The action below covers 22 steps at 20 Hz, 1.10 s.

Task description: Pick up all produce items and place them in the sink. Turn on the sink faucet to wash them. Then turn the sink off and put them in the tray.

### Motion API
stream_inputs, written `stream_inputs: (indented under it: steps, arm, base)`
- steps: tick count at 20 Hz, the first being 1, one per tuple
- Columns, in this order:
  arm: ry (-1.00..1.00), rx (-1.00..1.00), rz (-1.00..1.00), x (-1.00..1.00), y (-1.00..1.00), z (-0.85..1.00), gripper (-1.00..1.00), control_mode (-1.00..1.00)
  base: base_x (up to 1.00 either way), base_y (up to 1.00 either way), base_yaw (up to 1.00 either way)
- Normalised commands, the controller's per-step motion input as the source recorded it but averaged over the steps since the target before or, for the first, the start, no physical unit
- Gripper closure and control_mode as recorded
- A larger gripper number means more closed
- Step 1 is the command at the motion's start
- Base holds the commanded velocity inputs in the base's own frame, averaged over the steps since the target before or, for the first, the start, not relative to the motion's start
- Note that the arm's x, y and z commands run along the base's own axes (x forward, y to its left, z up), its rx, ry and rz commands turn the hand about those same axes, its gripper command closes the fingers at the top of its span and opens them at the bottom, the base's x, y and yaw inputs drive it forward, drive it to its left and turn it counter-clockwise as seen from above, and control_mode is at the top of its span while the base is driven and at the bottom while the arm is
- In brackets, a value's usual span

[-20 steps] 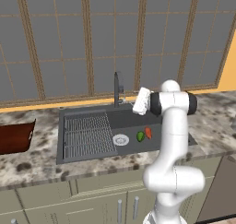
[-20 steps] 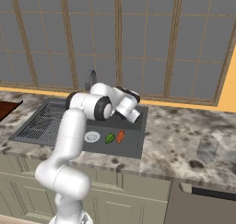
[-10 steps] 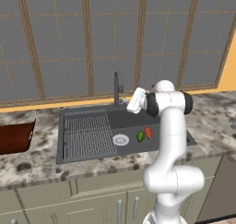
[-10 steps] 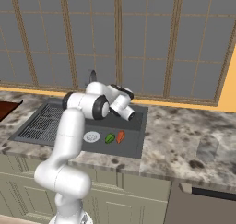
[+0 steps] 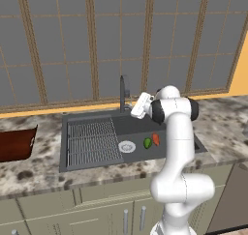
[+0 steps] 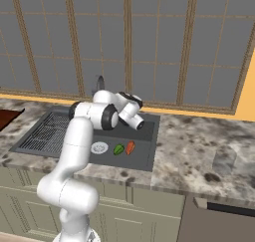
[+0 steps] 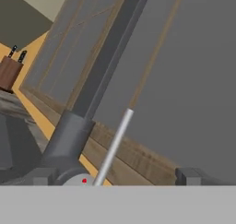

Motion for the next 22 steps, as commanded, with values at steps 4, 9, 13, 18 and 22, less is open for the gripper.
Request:
stream_inputs:
  steps: [4,9,13,18,22]
  arm:
    - [0.06,0.07,0.0,0.15,0.0,0.06,-1.0,-1.0]
    - [0.03,0.12,0.0,0.0,0.0,0.25,-1.0,-1.0]
    - [0.06,0.1,0.0,0.14,0.0,0.01,-1.0,-1.0]
    - [0.07,0.09,0.0,0.22,0.0,0.0,-1.0,-1.0]
    - [0.08,0.08,0.0,0.31,0.0,0.0,-1.0,-1.0]
  base:
    - [0.0,0.0,0.0]
    - [0.0,0.0,0.0]
    - [0.0,0.0,0.0]
    - [0.0,0.0,0.0]
    - [0.0,0.0,0.0]
